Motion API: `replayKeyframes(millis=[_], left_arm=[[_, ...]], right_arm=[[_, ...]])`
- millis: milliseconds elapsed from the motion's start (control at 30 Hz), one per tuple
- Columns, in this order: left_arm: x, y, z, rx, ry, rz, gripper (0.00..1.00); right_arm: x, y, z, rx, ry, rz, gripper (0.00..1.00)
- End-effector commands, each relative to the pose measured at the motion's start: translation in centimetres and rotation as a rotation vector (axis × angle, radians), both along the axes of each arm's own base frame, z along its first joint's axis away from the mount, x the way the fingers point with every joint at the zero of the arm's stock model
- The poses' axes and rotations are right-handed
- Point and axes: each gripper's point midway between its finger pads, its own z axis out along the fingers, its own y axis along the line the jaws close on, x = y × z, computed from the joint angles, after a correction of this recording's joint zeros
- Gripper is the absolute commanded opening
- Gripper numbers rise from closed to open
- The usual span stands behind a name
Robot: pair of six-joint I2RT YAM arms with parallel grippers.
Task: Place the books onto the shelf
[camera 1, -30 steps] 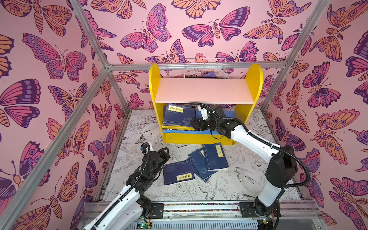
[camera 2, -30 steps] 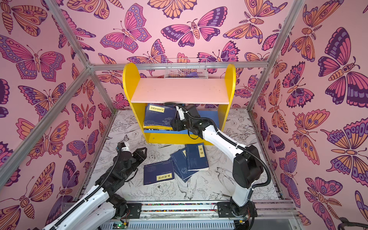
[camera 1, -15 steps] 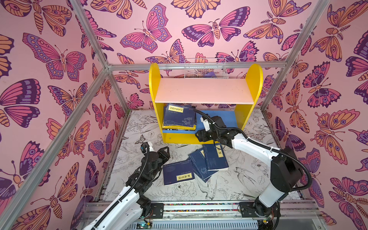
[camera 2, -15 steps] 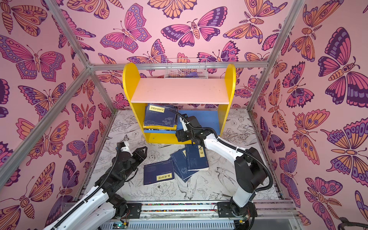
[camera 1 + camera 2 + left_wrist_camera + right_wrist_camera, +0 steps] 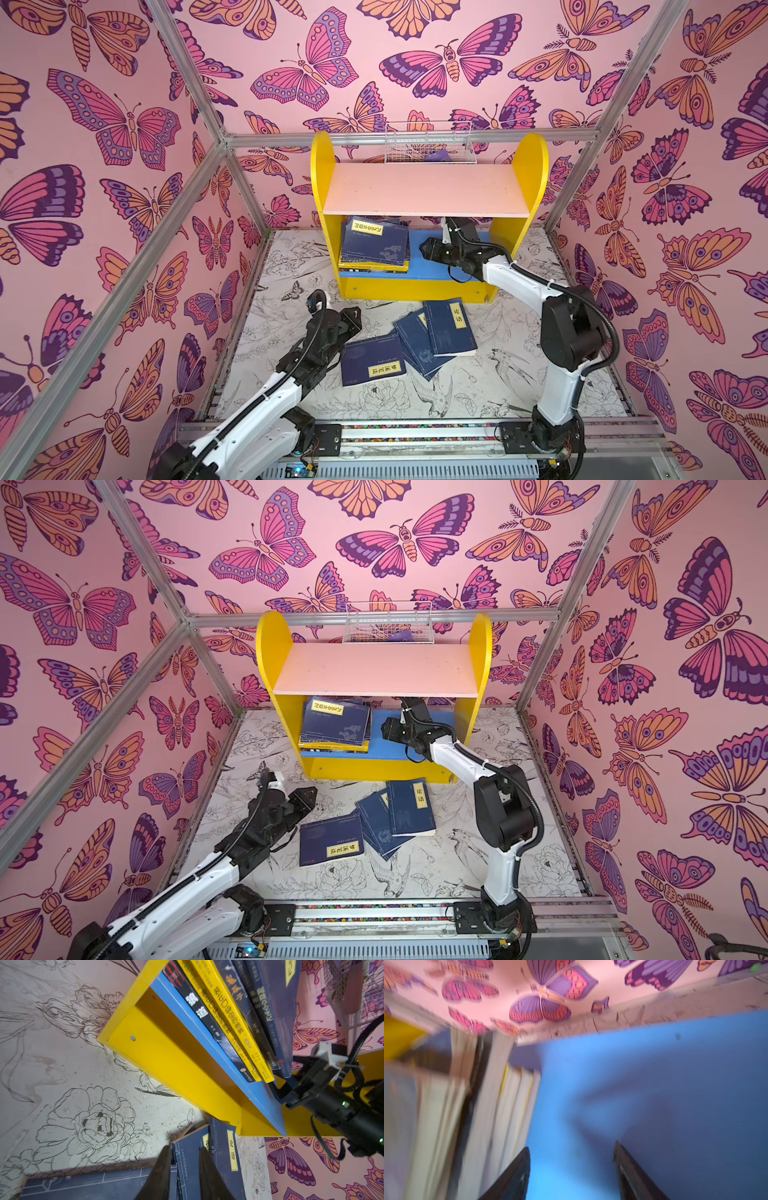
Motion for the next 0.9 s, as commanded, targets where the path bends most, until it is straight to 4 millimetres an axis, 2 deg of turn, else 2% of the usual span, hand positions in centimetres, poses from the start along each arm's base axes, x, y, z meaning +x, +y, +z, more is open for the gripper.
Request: replayKeyframes(millis=[0,133,233,400,567,867], left_arm=[[2.0,-2.1,3.1,-0.017,-0.105,-0.073,0.23],[4.2,-3.8,3.9,-0.014,-0.137,-0.108,0.19],[6.0,-4.8,4.5,-0.015,-0.155,-0.113,0.17],[9.0,-6.4,3.7,0.003,-0.132,-0.122,0.11],[11.4,-7.6,4.0,0.017,-0.123,-0.126,0.08],[13.8,-8.8,5.4,0.039,-0.109,-0.15,0.07]], right_arm=[[3.0,-0.2,-1.9,0.128,0.086,-0.079,0.64],[5.7,1.7,-2.8,0.229,0.118,-0.005,0.63],[6.6,3.3,-2.6,0.241,0.106,0.09,0.62],[7.1,4.8,-2.4,0.242,0.08,0.214,0.62],[7.6,5.6,-3.0,0.226,0.075,0.275,0.62],[8.0,6.7,-2.9,0.171,-0.003,0.406,0.61]])
